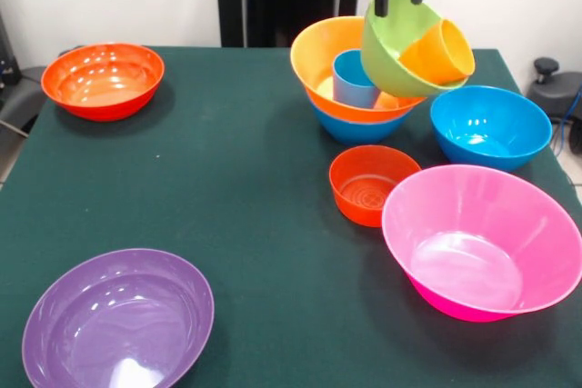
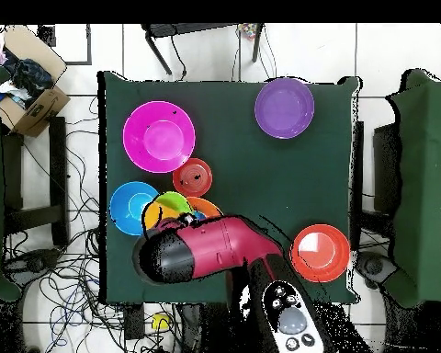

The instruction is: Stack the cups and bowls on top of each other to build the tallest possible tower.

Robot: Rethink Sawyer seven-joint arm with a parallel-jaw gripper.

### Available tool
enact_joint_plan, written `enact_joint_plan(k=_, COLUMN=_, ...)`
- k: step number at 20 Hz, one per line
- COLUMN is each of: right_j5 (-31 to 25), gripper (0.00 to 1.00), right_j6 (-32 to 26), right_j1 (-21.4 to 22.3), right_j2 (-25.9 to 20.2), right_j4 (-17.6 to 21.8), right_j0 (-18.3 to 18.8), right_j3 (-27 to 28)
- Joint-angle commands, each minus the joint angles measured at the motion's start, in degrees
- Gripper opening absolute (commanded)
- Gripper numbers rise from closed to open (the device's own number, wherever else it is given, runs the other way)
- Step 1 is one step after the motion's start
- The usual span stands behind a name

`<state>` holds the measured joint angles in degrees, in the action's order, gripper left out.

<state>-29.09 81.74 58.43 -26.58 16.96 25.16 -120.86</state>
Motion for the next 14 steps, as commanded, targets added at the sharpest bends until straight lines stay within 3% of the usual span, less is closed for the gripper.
enact_joint_plan(k=1, right_j5=3.54, gripper=1.0, right_j6=4.62, right_j1=2.28, right_j2=-4.88, right_j4=-3.96, right_j0=3.0, right_j3=-6.27)
enact_joint_plan(k=4, right_j5=3.74, gripper=1.0, right_j6=3.63, right_j1=3.47, right_j2=-6.61, right_j4=-5.51, right_j0=4.59, right_j3=-7.23)
enact_joint_plan(k=8, right_j5=2.46, gripper=1.0, right_j6=-1.85, right_j1=6.68, right_j2=-14.19, right_j4=-9.54, right_j0=11.04, right_j3=-9.44)
enact_joint_plan(k=12, right_j5=2.28, gripper=1.0, right_j6=-5.25, right_j1=6.67, right_j2=-19.8, right_j4=-10.09, right_j0=16.09, right_j3=-7.79)
enact_joint_plan(k=14, right_j5=1.87, gripper=1.0, right_j6=-5.91, right_j1=5.32, right_j2=-20.65, right_j4=-8.73, right_j0=17.04, right_j3=-4.31)
